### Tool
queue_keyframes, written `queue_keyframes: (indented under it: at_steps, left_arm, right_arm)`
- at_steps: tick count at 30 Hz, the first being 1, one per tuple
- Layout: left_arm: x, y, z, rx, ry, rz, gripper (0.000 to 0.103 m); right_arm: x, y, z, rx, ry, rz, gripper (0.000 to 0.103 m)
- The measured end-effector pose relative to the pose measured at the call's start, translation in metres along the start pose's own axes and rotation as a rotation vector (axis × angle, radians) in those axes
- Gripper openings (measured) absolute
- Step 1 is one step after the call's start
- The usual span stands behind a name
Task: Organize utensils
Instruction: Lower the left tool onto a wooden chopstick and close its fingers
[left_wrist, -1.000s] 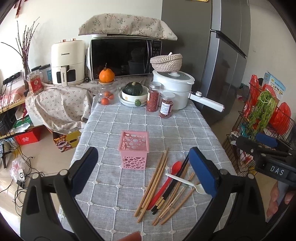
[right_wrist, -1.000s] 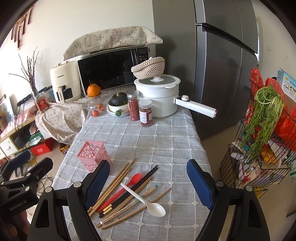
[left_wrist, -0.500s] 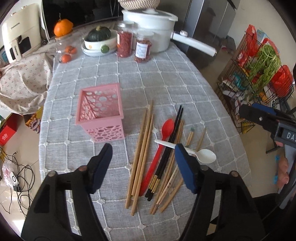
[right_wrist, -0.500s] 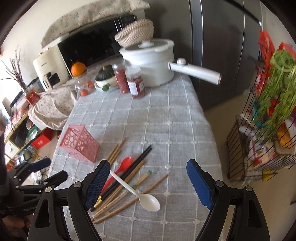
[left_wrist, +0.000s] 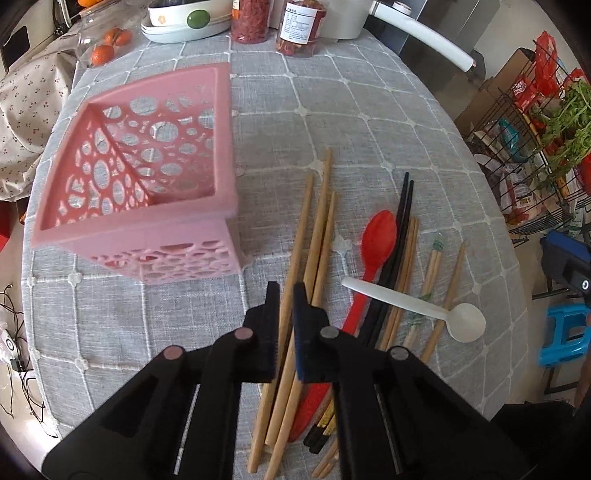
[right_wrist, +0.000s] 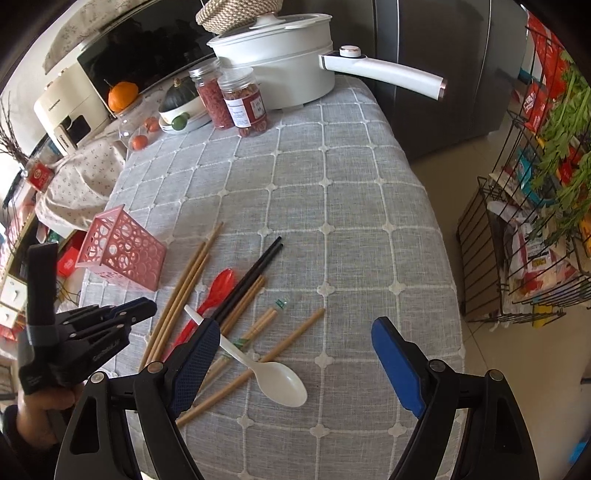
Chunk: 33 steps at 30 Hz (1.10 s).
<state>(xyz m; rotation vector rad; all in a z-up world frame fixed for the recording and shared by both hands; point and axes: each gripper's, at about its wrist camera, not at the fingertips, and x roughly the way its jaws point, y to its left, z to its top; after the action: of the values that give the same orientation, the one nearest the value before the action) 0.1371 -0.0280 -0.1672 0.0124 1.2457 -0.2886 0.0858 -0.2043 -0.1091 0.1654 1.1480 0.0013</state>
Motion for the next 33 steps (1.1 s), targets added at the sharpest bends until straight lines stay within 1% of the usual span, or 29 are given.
queue_keyframes:
  at_steps: [4,8,14,19,27,30,32,33]
  left_arm:
    - [0.011,0.001,0.001,-0.014,0.017,0.007,0.005]
    - [0.011,-0.002,0.003,-0.002,-0.004,0.043,0.004]
    - [0.009,0.001,0.004,-0.006,-0.007,0.06,0.004]
    - [0.01,0.007,0.004,-0.027,0.006,0.054,0.005]
    - [0.011,0.001,0.003,-0.012,0.02,0.042,0.005]
    - [0.014,-0.001,0.004,-0.007,0.026,0.047,0.008]
    - [0.016,-0.001,0.005,-0.012,0.03,0.051,0.012]
    - [0.017,0.0,0.005,-0.014,0.031,0.051,0.012]
  right_arm:
    - [0.002,-0.002,0.0,0.008,0.005,0.001,0.085]
    - [0.002,-0.004,-0.002,0.013,0.007,0.003,0.085]
    - [0.003,-0.007,-0.003,0.018,0.01,0.003,0.085]
    - [0.003,-0.008,-0.003,0.023,0.008,0.002,0.085]
    - [0.004,-0.008,-0.003,0.022,0.011,0.001,0.085]
    - [0.004,-0.009,-0.004,0.023,0.011,-0.001,0.085]
    - [0.005,-0.009,-0.004,0.023,0.014,-0.004,0.085]
    - [0.005,-0.009,-0.004,0.023,0.017,-0.006,0.085]
